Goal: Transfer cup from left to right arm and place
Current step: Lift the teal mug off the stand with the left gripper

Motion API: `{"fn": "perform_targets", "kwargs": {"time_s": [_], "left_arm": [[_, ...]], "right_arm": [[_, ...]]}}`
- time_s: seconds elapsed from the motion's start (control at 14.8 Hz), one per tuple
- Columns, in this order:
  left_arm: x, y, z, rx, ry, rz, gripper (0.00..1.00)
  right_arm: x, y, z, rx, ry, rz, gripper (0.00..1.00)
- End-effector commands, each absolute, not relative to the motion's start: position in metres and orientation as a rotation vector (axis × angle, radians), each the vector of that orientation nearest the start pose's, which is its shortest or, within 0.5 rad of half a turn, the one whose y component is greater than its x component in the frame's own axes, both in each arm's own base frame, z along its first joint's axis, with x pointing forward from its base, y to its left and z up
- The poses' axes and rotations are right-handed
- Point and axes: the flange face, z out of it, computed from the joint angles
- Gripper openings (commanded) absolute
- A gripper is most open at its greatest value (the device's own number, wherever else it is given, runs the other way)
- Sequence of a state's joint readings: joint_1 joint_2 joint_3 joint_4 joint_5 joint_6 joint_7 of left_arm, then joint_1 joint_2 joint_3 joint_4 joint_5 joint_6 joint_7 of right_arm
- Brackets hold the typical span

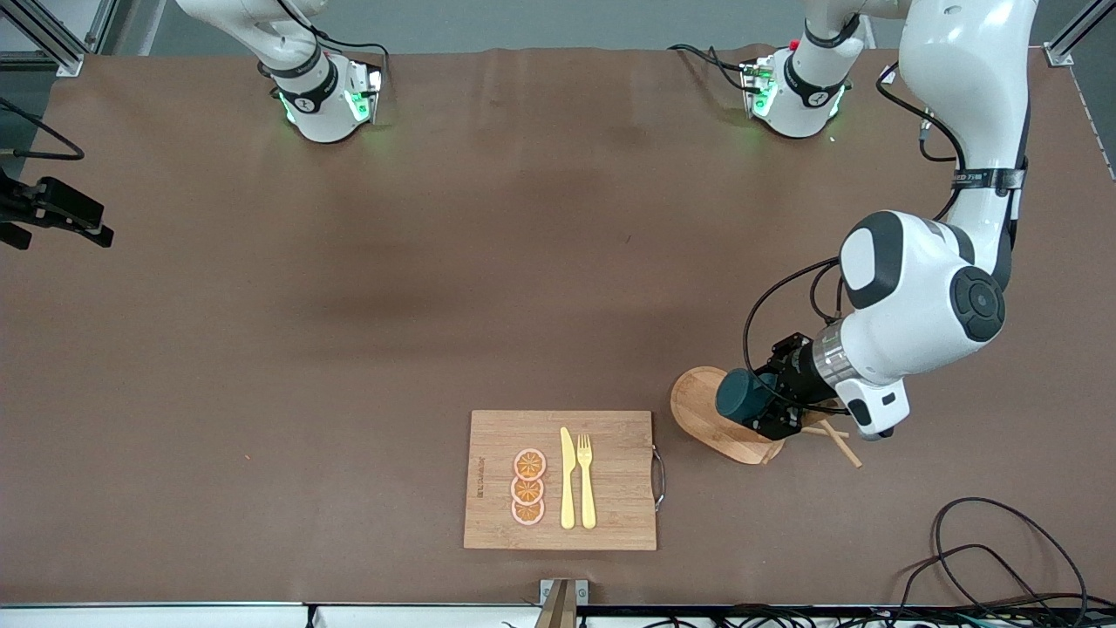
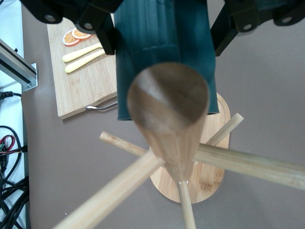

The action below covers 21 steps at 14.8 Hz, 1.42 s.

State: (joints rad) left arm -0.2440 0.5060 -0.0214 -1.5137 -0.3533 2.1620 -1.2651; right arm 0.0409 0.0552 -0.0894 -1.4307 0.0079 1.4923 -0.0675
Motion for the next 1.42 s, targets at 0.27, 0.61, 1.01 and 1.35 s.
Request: {"fn": "perform_targets", "kwargs": {"time_s": [0.27, 0.61, 1.01, 1.35], "left_arm": [[0.685, -0.214, 0.412, -2.941, -1.944, 0.237, 0.48], [0.668, -0.251, 0.440, -2.957, -1.973, 0.289, 0.48], [0.619, -0.342, 0.472, -3.028, -1.785, 0.171, 0.48], [0.544, -0.452, 0.474, -3.082, -1.409, -0.201, 0.46]], "right_arm": [[0.556, -0.026, 0.658, -3.126, -0.043, -0.021, 1.00], [0.556, -0.026, 0.658, -3.126, -0.043, -0.021, 1.00], [0.556, -0.026, 0.660, -3.126, -0.043, -0.028, 1.00], [0.556, -0.026, 0.660, -3.126, -0.043, -0.028, 1.00]]}}
